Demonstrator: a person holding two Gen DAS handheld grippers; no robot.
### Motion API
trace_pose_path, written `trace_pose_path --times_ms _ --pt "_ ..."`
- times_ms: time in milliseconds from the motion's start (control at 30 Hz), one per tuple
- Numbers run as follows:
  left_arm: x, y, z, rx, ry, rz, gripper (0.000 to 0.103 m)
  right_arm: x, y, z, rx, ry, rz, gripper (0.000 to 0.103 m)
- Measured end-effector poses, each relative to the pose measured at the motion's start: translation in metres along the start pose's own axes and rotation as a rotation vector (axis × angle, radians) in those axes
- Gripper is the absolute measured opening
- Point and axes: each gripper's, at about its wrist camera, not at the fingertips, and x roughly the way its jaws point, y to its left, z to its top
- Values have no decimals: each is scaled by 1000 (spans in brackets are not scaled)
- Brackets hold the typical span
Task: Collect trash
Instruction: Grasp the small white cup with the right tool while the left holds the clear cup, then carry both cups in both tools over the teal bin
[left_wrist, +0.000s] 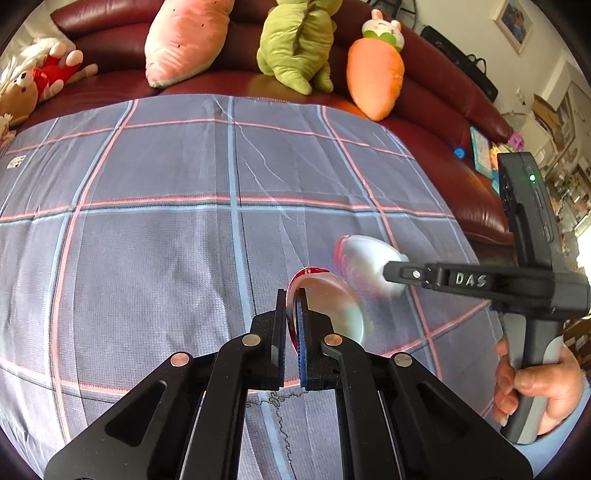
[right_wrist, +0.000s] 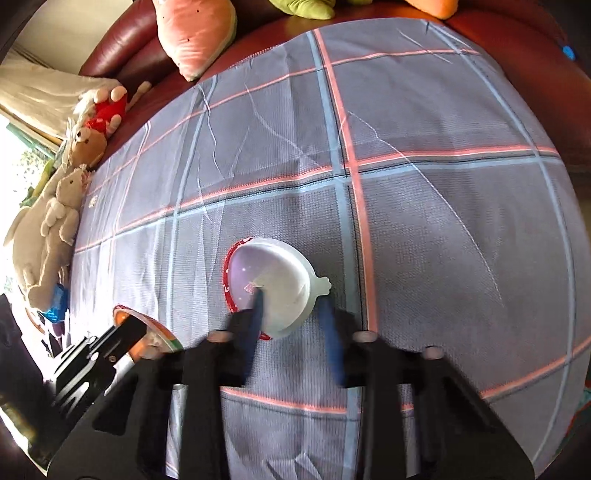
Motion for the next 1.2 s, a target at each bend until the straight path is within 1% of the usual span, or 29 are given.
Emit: trace_pose_path --times_ms 133,200,400,633,700,933,1133,1200 --pt "1 -7 -1 9 6 -6 5 -15 -1 -6 -16 -46 -4 5" --pt "1 -13 -2 19 8 -9 5 -23 -7 -10 -4 -63 -3 5" --pt "-3 -47 -7 68 4 -33 5 -65 -42 -28 60 -129 -26 5" --pt "-3 -106 -15 157 11 -69 5 -112 -88 -59 119 -182 -45 5" --pt "-3 -123 -18 188 17 -75 5 -118 -92 -62 125 -190 -47 5" --pt "1 -185 -29 298 40 -90 5 -166 -139 -94 191 -271 -57 5" --pt "10 -246 -45 407 67 -113 5 -204 -195 -132 273 -339 -84 5" --pt "16 -270 -53 444 82 -130 5 -216 -221 -150 323 -355 -95 5"
